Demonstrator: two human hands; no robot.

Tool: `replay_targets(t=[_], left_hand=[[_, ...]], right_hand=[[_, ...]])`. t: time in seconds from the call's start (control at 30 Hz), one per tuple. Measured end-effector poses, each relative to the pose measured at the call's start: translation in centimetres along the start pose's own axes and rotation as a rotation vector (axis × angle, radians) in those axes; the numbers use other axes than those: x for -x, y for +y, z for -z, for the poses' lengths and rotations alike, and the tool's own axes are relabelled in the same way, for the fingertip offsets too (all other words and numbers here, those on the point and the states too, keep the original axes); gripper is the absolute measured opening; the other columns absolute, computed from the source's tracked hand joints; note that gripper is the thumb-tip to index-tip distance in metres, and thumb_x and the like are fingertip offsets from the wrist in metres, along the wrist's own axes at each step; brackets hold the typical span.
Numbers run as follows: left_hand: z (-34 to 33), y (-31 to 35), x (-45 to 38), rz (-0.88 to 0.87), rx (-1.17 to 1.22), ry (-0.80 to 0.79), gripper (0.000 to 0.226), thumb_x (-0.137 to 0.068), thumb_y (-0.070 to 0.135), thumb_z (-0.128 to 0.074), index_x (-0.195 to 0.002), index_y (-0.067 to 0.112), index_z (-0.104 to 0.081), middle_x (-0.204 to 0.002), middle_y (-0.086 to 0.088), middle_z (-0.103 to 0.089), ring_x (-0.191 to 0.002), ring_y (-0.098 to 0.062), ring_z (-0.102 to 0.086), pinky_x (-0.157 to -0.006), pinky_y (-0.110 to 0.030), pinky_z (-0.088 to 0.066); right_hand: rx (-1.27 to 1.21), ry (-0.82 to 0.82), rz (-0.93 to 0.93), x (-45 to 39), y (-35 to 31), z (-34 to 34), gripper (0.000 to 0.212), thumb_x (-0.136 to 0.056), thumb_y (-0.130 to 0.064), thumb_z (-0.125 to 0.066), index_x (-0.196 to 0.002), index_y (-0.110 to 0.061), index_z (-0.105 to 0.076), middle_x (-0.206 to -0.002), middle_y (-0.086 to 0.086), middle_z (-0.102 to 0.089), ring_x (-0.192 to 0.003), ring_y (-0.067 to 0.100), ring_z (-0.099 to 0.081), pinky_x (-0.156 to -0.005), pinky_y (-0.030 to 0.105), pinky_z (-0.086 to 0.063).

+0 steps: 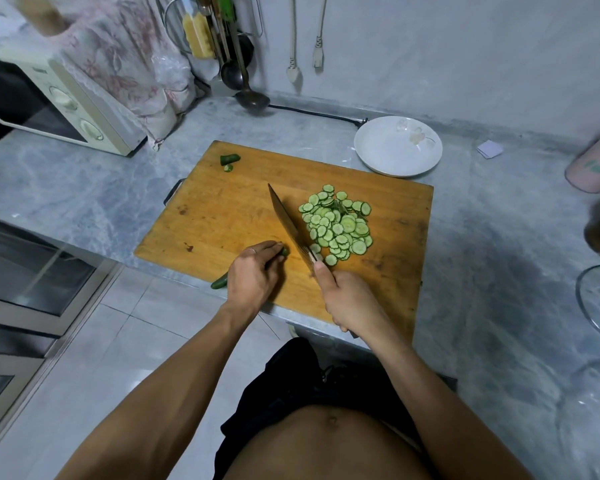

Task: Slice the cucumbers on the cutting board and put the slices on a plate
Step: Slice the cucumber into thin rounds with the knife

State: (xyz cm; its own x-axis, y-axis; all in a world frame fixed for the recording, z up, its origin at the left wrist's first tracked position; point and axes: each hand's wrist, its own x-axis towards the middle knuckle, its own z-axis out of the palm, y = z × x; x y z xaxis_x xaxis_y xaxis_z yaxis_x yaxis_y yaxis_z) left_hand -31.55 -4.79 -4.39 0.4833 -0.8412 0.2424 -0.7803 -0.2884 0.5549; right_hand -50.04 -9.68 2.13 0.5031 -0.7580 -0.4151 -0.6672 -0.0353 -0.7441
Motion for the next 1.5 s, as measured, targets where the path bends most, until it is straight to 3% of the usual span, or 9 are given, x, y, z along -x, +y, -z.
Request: replay_targets(t=[0.1, 0.2, 0.4, 0.6, 0.8, 0.97, 1.2, 1.33, 1.5], left_hand=[[-0.7, 0.4, -0.2, 0.040, 0.028, -0.018, 0.020, -0.086, 0.013, -0.070, -0.105, 0.012, -0.076, -0.114, -0.005, -0.071, -0.100, -0.023, -0.067, -0.087, -0.026, -0.051], [-0.8, 0.5, -0.2, 0.030, 0.012, -0.016, 0.019, -0.086, 0.012, -0.070, -0.104, 0.010, -0.076, -0.114, -0.005, -0.071, -0.097, -0.025, -0.068, -0.081, -0.027, -0.052], [-0.8, 0.0, -0.3, -0.048, -0.062, -0.040, 0.019, -0.085, 0.012, -0.069, -0.103, 0.010, -0.076, -0.113, -0.004, -0.071, -0.092, -0.030, -0.068, -0.072, -0.038, -0.058], [-1.0, -0.2, -0.3, -0.014, -0.043, -0.047, 0.020, -0.084, 0.012, -0.070, -0.103, 0.010, -0.076, -0.114, -0.005, -0.071, -0.094, -0.028, -0.069, -0.077, -0.037, -0.058], [-1.0, -0.2, -0.4, -0.008, -0.040, -0.047, 0.021, -0.083, 0.011, -0.071, -0.103, 0.010, -0.076, -0.113, -0.006, -0.071, -0.096, -0.026, -0.069, -0.082, -0.037, -0.057], [-0.9, -0.1, -0.3, 0.014, -0.006, -0.044, 0.022, -0.085, 0.011, -0.069, -0.106, 0.009, -0.075, -0.116, -0.008, -0.070, -0.102, -0.026, -0.067, -0.090, -0.032, -0.054], [-1.0, 0.1, -0.2, 0.016, -0.024, -0.055, 0.024, -0.084, 0.007, -0.068, -0.107, 0.007, -0.074, -0.116, -0.012, -0.069, -0.102, -0.030, -0.067, -0.088, -0.034, -0.053], [-0.7, 0.0, -0.4, -0.010, -0.038, -0.063, 0.023, -0.084, 0.009, -0.068, -0.107, 0.008, -0.075, -0.116, -0.010, -0.070, -0.101, -0.029, -0.067, -0.087, -0.034, -0.055], [-0.6, -0.3, -0.3, -0.002, -0.019, -0.063, 0.024, -0.083, 0.010, -0.069, -0.106, 0.013, -0.076, -0.115, -0.003, -0.071, -0.102, -0.021, -0.068, -0.091, -0.028, -0.053]], right_hand=[[0.021, 0.000, 0.011, 0.2, 0.1, -0.2, 0.071, -0.101, -0.062, -0.025, -0.077, -0.005, -0.060, -0.061, 0.006, -0.054, -0.054, 0.023, -0.053, -0.063, 0.048, -0.056], [0.005, 0.005, 0.022, 0.6, 0.0, -0.2, 0.067, -0.102, -0.060, -0.025, -0.067, -0.010, -0.052, -0.060, 0.006, -0.052, -0.055, 0.024, -0.052, -0.064, 0.047, -0.054], [-0.023, -0.018, 0.019, 1.6, -0.6, 0.1, 0.067, -0.102, -0.059, -0.028, -0.078, -0.006, -0.060, -0.064, 0.005, -0.056, -0.059, 0.022, -0.055, -0.069, 0.047, -0.056], [-0.001, -0.026, 0.022, 2.5, -1.0, 0.4, 0.061, -0.103, -0.058, -0.026, -0.078, -0.012, -0.058, -0.067, 0.003, -0.054, -0.056, 0.016, -0.050, -0.072, 0.044, -0.055], [0.001, -0.039, 0.037, 3.0, -1.2, 0.3, 0.059, -0.103, -0.058, -0.025, -0.073, -0.016, -0.053, -0.066, 0.002, -0.054, -0.054, 0.014, -0.050, -0.066, 0.039, -0.052], [-0.041, -0.051, 0.026, 2.4, -1.1, 0.0, 0.062, -0.103, -0.058, -0.024, -0.073, -0.012, -0.052, -0.056, 0.004, -0.052, -0.037, 0.016, -0.051, -0.040, 0.023, -0.040], [-0.075, -0.029, -0.005, 0.3, -1.6, -1.8, 0.066, -0.104, -0.057, -0.022, -0.067, -0.011, -0.052, -0.053, 0.005, -0.051, -0.042, 0.024, -0.054, -0.040, 0.023, -0.040], [-0.020, 0.012, 0.016, 0.0, -1.7, -2.1, 0.063, -0.104, -0.056, -0.021, -0.065, -0.016, -0.049, -0.066, 0.005, -0.052, -0.068, 0.027, -0.056, -0.066, 0.037, -0.051], [-0.005, 0.032, 0.012, 0.2, -1.5, -1.0, 0.065, -0.104, -0.056, -0.025, -0.069, -0.011, -0.055, -0.065, 0.005, -0.055, -0.063, 0.029, -0.060, -0.064, 0.047, -0.057]])
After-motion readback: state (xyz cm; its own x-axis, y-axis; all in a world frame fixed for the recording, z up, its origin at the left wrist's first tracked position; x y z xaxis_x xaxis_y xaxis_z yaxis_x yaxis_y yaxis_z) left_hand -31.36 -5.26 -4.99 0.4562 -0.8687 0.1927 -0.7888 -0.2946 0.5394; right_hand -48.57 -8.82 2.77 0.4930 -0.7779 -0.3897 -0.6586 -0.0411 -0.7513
